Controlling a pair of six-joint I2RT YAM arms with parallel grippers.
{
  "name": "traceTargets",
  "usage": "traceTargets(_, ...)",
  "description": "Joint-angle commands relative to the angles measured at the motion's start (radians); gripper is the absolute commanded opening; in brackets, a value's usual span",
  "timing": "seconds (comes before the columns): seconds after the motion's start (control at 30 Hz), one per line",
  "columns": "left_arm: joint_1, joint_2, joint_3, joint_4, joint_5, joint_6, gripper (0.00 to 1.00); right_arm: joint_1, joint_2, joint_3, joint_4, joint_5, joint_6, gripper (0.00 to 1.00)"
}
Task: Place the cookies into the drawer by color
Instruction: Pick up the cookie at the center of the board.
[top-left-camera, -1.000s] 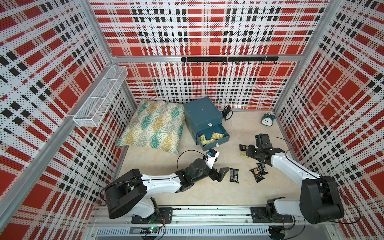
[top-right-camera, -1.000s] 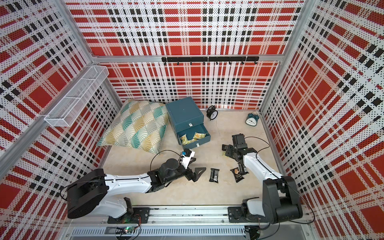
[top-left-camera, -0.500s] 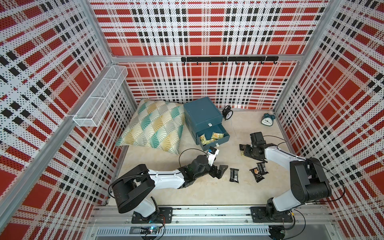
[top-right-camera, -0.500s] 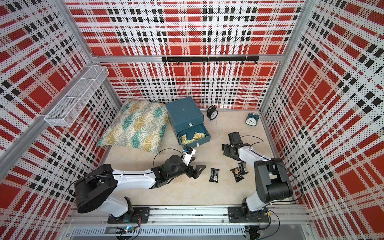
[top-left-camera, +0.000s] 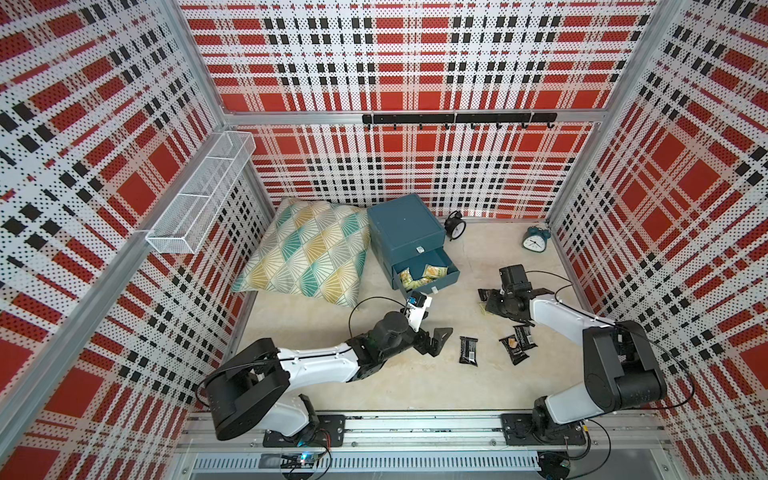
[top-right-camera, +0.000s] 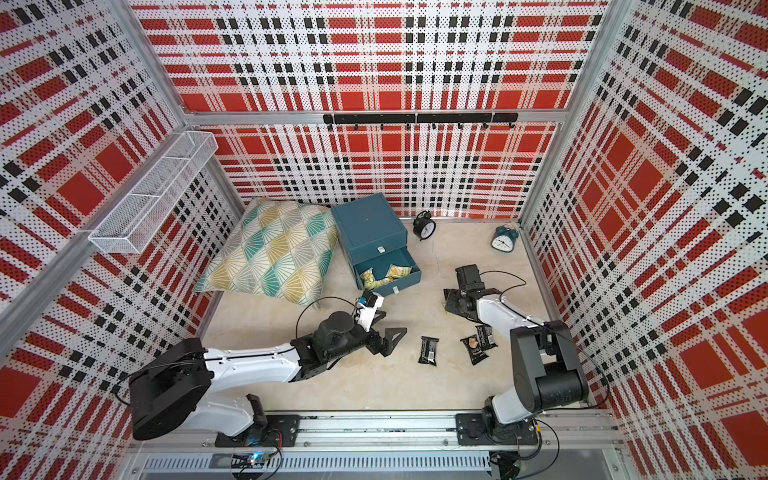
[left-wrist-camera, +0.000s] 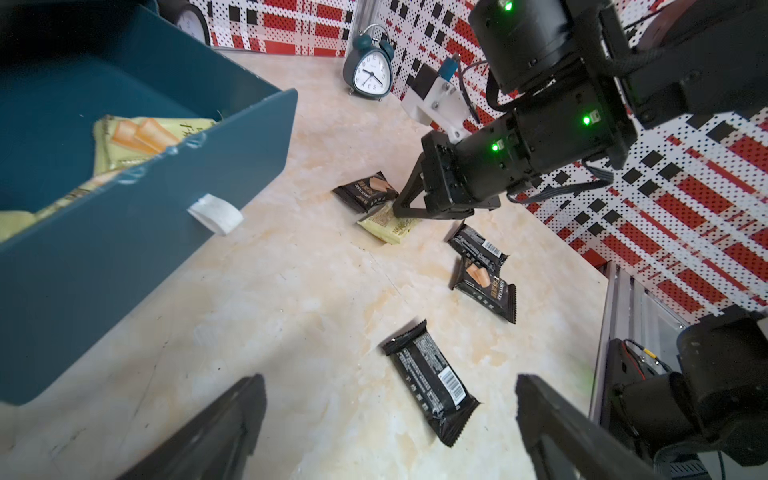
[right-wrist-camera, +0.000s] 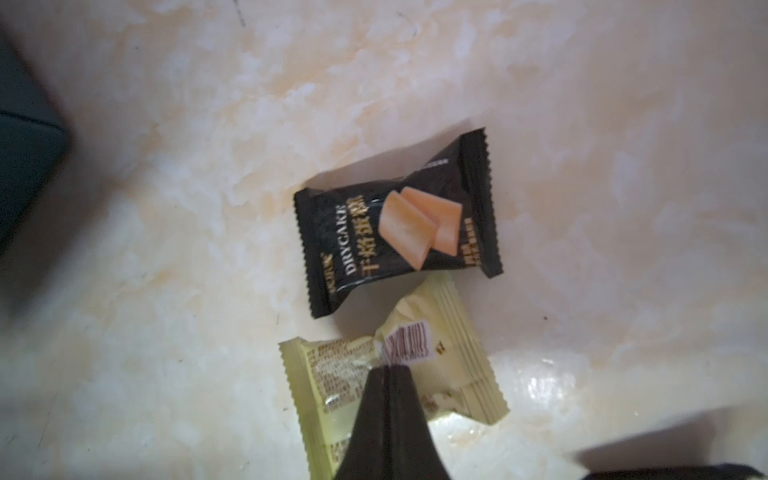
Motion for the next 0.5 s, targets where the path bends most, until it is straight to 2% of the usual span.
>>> traceTargets(0.0, 0.015, -0.048, -0.032, 0.032, -0.043, -0.028, 1.0, 0.033, -0.06, 0.01, -0.032, -0.002, 0.01, 0.0)
traceTargets(0.23, 0.071, -0.14, -0.084, 0.043, -0.06, -0.045, 1.0, 0.105, -0.163, 0.058, -0.073, -0.024, 0.035, 0.0)
traceTargets(0.47, 0.159, -0.209, -0.121, 0.043, -0.027, -0.071, 1.0, 0.157, -0.235, 0.125, -0.056, -0.136, 0.072, 0.0)
